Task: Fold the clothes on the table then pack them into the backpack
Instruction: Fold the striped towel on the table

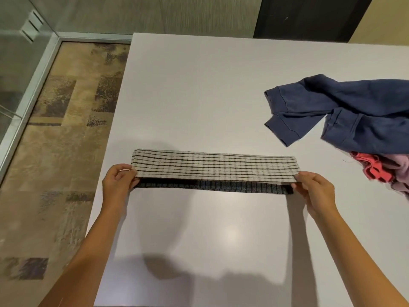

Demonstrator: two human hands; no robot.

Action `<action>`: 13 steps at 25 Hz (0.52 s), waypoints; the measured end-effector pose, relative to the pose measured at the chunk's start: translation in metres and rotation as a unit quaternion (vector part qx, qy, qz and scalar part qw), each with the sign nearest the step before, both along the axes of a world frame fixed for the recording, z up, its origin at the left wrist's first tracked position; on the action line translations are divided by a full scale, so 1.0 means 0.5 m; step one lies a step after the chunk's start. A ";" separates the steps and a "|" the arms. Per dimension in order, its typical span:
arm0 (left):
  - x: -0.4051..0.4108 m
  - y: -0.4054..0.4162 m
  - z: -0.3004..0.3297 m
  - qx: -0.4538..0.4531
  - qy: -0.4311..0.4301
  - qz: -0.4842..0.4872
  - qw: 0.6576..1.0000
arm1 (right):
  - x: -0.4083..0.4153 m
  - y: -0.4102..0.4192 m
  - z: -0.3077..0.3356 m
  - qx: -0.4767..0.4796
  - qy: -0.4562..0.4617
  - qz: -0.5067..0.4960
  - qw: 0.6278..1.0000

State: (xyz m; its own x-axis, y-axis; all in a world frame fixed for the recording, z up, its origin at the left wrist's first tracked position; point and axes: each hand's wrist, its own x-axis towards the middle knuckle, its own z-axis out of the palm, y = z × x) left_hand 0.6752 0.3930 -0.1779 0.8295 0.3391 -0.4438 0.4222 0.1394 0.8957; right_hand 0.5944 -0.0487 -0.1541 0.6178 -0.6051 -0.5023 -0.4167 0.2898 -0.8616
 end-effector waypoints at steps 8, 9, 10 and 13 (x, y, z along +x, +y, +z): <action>-0.023 0.001 -0.035 0.109 0.051 -0.016 0.993 | -0.027 0.012 -0.048 -0.110 0.064 0.027 0.992; -0.021 -0.006 -0.031 0.148 0.055 -0.028 0.987 | -0.027 0.014 -0.052 -0.138 0.084 0.032 0.986; -0.021 -0.016 -0.025 0.194 0.053 -0.043 0.979 | -0.025 0.018 -0.050 -0.176 0.103 0.040 0.978; -0.028 -0.044 -0.012 0.356 0.007 -0.065 0.932 | -0.021 0.037 -0.049 -0.307 0.123 0.064 0.941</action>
